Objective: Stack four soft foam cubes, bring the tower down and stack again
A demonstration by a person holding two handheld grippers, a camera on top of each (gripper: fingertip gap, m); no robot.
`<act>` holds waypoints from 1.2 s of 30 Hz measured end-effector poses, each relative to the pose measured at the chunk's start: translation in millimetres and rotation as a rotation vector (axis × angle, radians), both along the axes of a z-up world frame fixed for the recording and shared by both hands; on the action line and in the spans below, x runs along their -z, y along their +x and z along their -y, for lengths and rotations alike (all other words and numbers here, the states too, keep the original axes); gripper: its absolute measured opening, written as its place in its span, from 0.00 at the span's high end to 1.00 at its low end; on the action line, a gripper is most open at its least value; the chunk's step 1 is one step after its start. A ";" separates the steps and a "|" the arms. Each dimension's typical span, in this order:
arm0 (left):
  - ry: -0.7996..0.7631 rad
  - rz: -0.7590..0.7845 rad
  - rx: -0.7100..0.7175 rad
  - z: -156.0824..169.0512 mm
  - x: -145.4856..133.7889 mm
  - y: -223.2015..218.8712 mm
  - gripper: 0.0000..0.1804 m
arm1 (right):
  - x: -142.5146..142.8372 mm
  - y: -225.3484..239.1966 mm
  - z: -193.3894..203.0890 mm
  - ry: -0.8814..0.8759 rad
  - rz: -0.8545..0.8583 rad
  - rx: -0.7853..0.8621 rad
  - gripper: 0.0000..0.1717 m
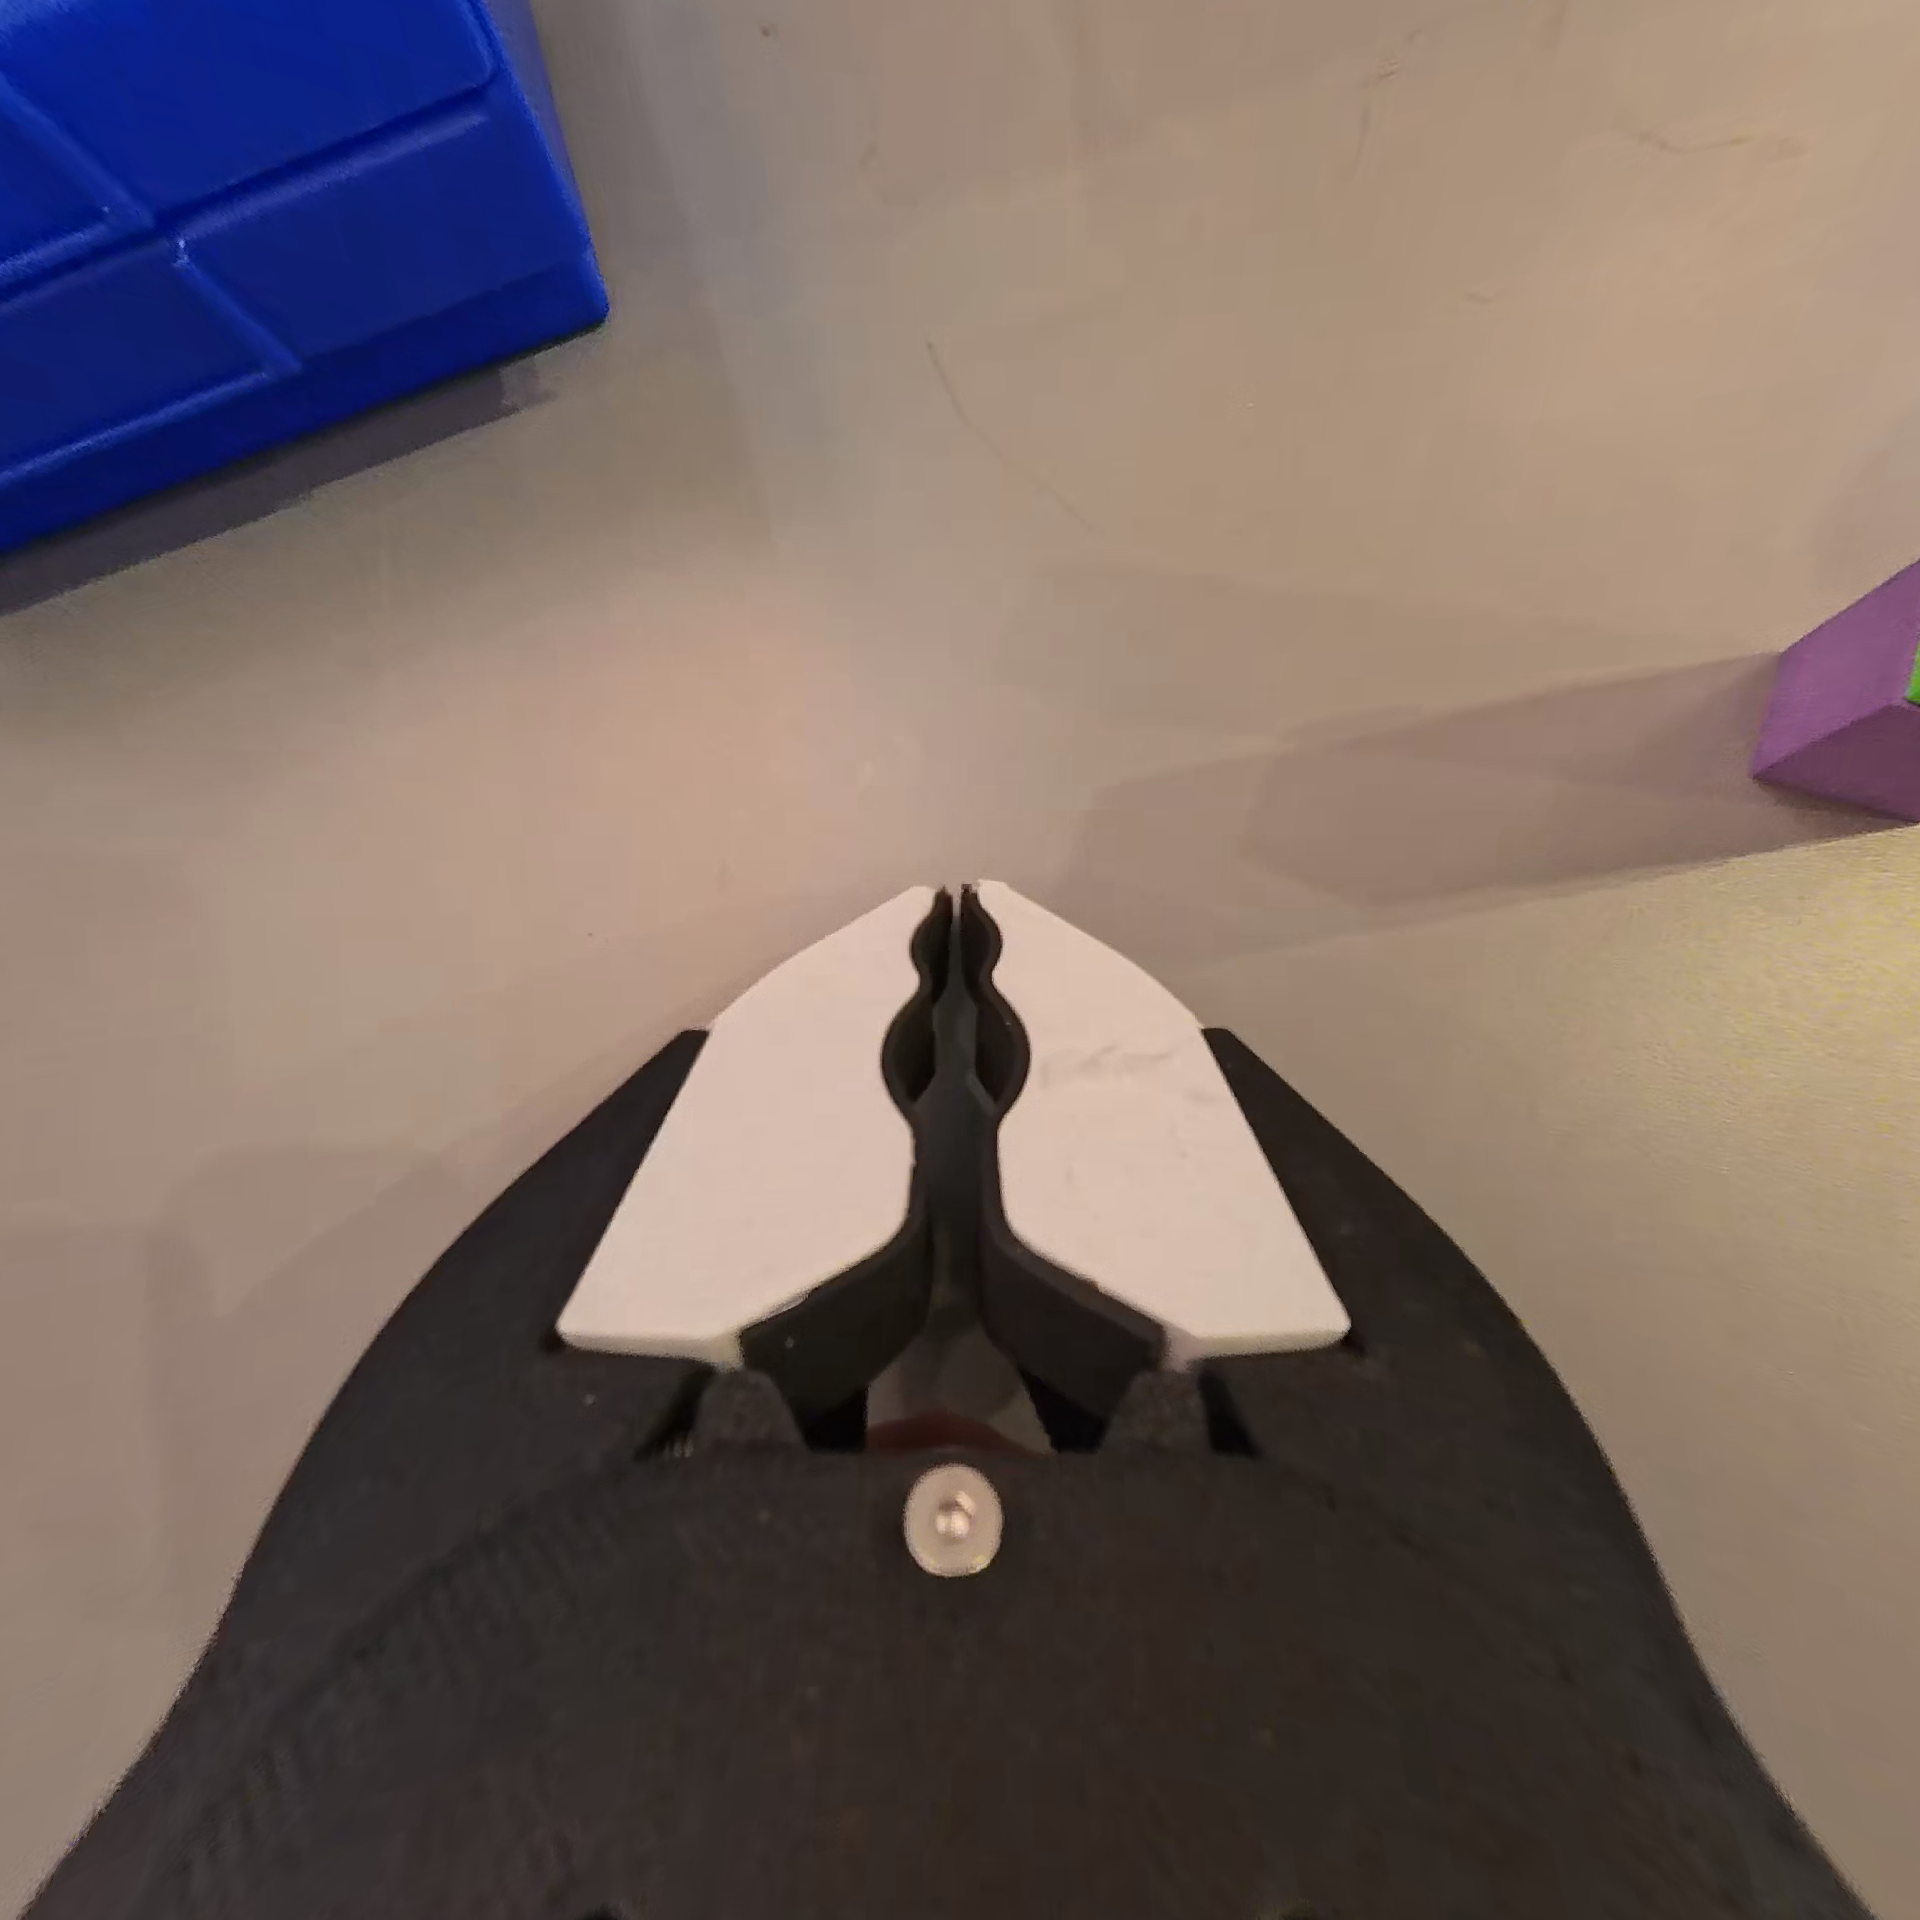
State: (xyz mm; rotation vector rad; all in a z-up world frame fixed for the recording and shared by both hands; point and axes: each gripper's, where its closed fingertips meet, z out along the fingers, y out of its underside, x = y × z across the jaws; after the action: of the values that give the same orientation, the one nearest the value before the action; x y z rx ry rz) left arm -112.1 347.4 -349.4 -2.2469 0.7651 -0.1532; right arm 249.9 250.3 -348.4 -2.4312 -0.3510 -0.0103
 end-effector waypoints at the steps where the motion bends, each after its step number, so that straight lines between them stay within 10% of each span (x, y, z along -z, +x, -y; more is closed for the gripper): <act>1: -0.003 0.002 0.003 0.2 0.1 0.4 1.00 | 0.1 -0.2 0.0 0.001 -0.002 -0.003 0.85; 36: -0.025 0.025 0.005 0.0 1.1 1.6 1.00 | 1.3 5.3 -6.5 0.043 -0.120 -0.004 0.79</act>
State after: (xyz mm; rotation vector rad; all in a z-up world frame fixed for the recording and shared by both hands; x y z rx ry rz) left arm -110.5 347.3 -350.5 -2.2629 0.7590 -0.1934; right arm 255.2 256.8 -349.7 -2.3762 -0.2989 0.1283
